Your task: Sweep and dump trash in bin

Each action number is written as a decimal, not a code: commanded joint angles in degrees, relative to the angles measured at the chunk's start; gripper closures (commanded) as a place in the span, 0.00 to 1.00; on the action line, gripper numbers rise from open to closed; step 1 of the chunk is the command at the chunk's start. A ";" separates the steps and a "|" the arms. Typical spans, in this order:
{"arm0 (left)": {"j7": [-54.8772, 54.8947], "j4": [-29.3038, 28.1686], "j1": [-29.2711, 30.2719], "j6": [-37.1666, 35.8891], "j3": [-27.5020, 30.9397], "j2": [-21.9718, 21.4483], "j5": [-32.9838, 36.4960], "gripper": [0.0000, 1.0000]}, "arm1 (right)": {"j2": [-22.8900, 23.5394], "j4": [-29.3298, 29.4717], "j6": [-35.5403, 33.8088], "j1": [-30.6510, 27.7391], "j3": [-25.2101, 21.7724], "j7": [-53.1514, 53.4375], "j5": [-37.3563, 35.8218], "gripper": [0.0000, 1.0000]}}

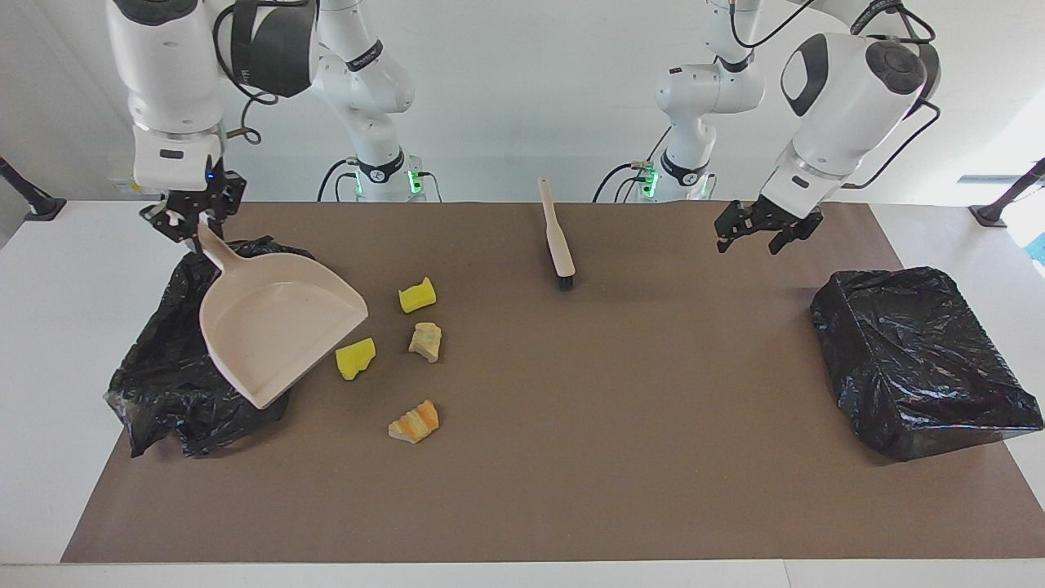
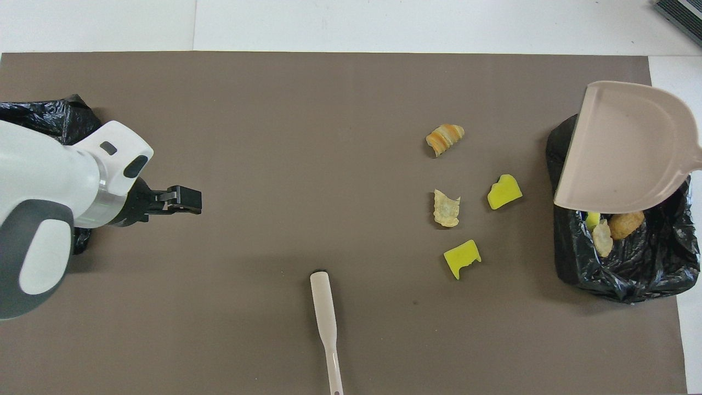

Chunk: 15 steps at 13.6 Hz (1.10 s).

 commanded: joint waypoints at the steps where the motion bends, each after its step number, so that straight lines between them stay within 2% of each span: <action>1: 4.64 5.94 1.66 -5.93 -0.88 2.40 3.16 0.00 | 1.37 -0.28 -2.29 7.22 -0.02 23.97 6.94 1.00; 5: 4.47 6.13 2.19 -6.74 -0.88 2.66 4.49 0.00 | 9.43 1.20 3.59 16.97 -0.02 50.10 13.20 1.00; 7: 4.38 6.04 2.28 -6.83 -0.88 2.58 4.49 0.00 | 15.58 6.99 4.82 21.46 -0.02 60.57 16.98 1.00; 12: 4.20 6.48 2.37 -5.68 -0.79 2.05 4.49 0.00 | 25.18 9.47 15.96 30.26 -0.02 73.34 19.01 1.00; 15: 4.12 8.49 2.37 -5.51 -0.79 -1.19 4.49 0.00 | 28.53 11.14 18.62 32.73 -0.11 75.82 18.58 1.00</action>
